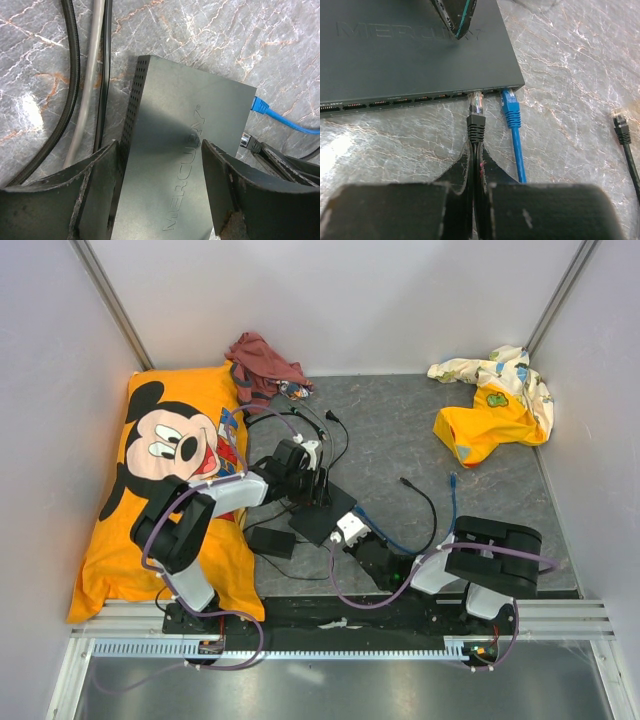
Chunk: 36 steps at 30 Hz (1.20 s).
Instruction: Insert the plug into the switch port
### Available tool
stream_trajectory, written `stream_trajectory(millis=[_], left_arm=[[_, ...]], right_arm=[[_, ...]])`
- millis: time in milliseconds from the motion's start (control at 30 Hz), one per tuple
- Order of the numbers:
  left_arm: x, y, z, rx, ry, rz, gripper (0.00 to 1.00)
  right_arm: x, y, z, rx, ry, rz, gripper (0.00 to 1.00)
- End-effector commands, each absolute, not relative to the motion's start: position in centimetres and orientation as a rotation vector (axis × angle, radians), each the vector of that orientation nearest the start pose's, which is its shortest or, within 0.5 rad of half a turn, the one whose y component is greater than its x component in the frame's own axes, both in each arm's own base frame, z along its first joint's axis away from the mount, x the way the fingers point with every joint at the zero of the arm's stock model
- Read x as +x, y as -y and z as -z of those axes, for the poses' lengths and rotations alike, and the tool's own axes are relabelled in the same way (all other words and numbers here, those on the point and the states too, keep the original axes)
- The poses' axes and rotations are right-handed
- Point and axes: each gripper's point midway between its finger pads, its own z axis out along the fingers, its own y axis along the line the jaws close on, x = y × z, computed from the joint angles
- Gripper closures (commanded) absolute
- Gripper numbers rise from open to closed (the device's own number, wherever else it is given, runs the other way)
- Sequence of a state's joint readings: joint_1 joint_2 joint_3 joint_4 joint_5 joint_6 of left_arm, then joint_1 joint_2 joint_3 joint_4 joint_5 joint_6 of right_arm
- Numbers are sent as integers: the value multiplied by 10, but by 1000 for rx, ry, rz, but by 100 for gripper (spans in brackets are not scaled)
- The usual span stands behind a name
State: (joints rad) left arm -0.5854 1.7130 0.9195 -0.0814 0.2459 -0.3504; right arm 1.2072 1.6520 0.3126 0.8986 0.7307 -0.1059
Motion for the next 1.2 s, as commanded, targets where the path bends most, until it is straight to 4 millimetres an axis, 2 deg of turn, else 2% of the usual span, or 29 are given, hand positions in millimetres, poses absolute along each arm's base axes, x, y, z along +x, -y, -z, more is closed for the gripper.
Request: stream_trajectory(millis=[0,300,433,667,933,1033,1133,1167], left_arm=[[287,287,-35,468,-2534,836,28],[291,284,-39,550,-2554,779,28],[297,280,-42,558,-2558,732,28],[301,281,-40,577,-2578,724,27],[298,279,-33,627,-2604,729,27],[299,276,-33,621,-2610,720,27],[302,275,-43,609,-2579,714,27],[303,276,-52,604,-2550,721,27]], right_arm=[[232,-273,-50,-675,-1648,-103,100],[229,-270,-59,-818,-1587,-47,100],[233,-266,-66,-824,-1564,3,100],[240,-276,-63,-896,-1521,80,100],[245,-271,-55,-932,-1498,182,100],[245,-273,-54,-927,-1496,167,100],[241,-279,-54,-927,-1512,108,100],[238,-283,-54,-950,-1514,80,100]])
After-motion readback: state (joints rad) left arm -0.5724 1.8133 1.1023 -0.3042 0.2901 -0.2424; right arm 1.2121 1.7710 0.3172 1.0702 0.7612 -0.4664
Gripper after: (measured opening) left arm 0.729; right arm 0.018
